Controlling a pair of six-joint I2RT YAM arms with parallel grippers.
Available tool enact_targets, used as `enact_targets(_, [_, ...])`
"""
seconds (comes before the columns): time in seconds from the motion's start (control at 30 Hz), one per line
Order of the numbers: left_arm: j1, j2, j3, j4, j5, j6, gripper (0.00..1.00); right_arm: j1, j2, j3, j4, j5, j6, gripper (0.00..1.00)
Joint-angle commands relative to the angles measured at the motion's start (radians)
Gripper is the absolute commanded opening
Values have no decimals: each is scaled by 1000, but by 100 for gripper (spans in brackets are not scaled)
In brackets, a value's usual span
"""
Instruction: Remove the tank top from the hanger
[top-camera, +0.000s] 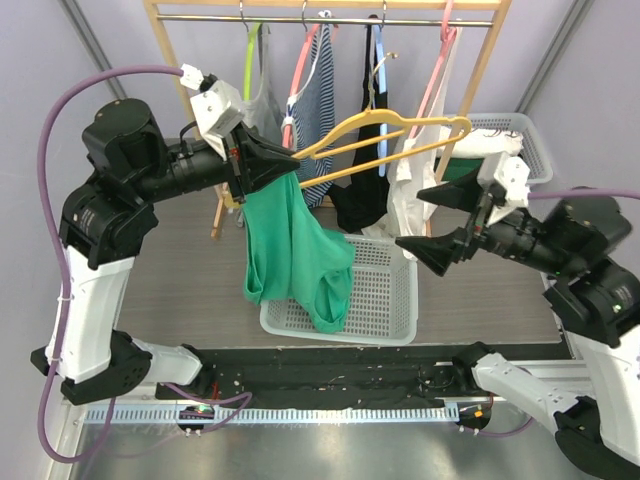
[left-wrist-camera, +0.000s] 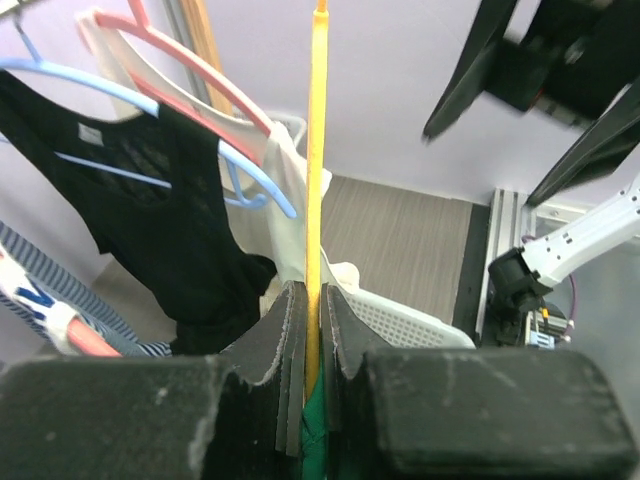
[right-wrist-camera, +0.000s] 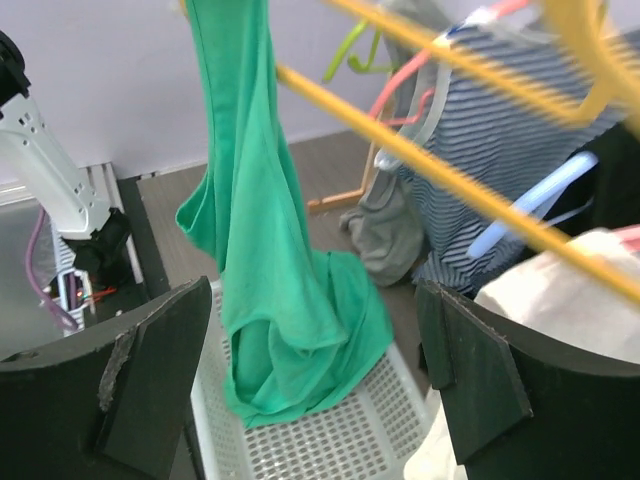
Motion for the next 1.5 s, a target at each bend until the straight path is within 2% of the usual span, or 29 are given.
enact_targets(0.0, [12, -34, -45, 44, 70, 11, 0, 3, 30, 134, -60, 39, -124, 91])
enact_targets(0.23, [15, -93, -95, -22, 152, 29, 0, 3, 249, 446, -140, 78, -228, 93])
enact_targets(0.37, [15, -100, -89, -22, 155, 25, 0, 3, 462, 648, -227, 94, -285, 93])
enact_targets(0.6, [15, -109, -81, -33, 149, 44, 0, -64, 568, 780, -247, 12, -330, 92])
enact_targets(0.7, [15, -126, -97, -43, 118, 95, 0, -96, 573, 755, -246, -76, -324, 90])
enact_targets(0.8, [15, -141, -121, -66, 87, 159, 0, -104, 530, 627, -226, -144, -322, 87])
enact_targets(0.83, [15, -144, -127, -69, 90, 173, 0, -104, 486, 537, -194, -160, -318, 84])
enact_targets(0.93, [15, -140, -126, -89, 130, 219, 0, -104, 372, 353, -128, -226, -295, 81])
enact_targets(1.07, [15, -109, -98, -92, 187, 226, 0, -104, 249, 186, -30, -269, -233, 80])
enact_targets(1.17, [15, -80, -72, -89, 250, 209, 0, -104, 205, 137, -7, -300, -199, 71])
enact_targets(1.2, [15, -74, -71, -83, 271, 196, 0, -104, 197, 134, -8, -306, -192, 61])
enact_targets(1.3, [15, -63, -71, -86, 291, 189, 0, -104, 165, 128, -5, -323, -180, 44])
enact_targets(1.47, [15, -71, -110, -65, 267, 173, 0, -104, 136, 164, 9, -330, -147, 22])
